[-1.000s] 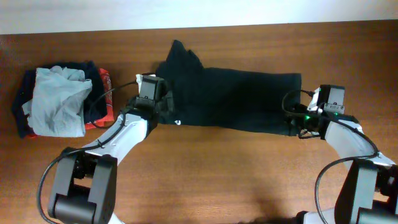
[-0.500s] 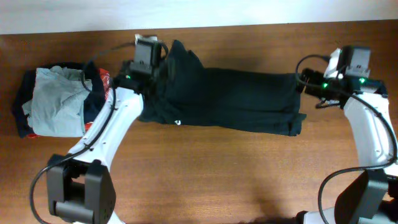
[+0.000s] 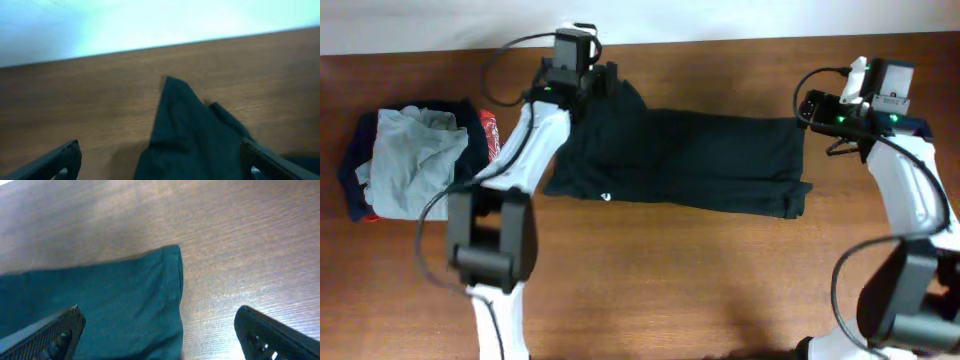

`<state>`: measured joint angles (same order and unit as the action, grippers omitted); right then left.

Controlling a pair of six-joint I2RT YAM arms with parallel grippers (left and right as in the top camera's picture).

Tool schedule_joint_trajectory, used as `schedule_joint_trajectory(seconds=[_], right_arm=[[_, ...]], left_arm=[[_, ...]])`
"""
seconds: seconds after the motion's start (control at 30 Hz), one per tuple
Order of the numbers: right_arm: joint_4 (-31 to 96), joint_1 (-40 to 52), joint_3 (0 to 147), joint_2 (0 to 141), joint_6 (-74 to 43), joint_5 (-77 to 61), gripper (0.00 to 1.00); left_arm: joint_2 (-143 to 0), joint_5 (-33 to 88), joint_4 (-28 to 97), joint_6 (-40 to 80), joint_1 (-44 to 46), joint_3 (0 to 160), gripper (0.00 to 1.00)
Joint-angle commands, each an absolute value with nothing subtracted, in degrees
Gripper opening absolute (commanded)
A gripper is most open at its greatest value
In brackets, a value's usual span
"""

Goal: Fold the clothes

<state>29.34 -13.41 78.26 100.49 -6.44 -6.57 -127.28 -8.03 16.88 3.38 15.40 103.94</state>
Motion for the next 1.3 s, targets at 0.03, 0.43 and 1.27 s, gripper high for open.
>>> schedule_joint_trajectory(seconds=[0.03,0.43,1.27], right_arm=[[27.27,-13.15,79.07,104.77,-5.87,-5.74,0.99],[24.4,-13.15,79.07,109.51,-5.74,-5.69,0.99],[23.35,-13.17,79.05,110.04,-4.69,-3.77,0.95]], left_arm=[[-134.78,-5.26,16.01,0.97,15.25,110.74,0.99],[-143.83,-4.14,8.16,0.78,15.38,111.18,0.99],[-147.74,-6.04,22.22,0.78,16.73,121.49,0.01]])
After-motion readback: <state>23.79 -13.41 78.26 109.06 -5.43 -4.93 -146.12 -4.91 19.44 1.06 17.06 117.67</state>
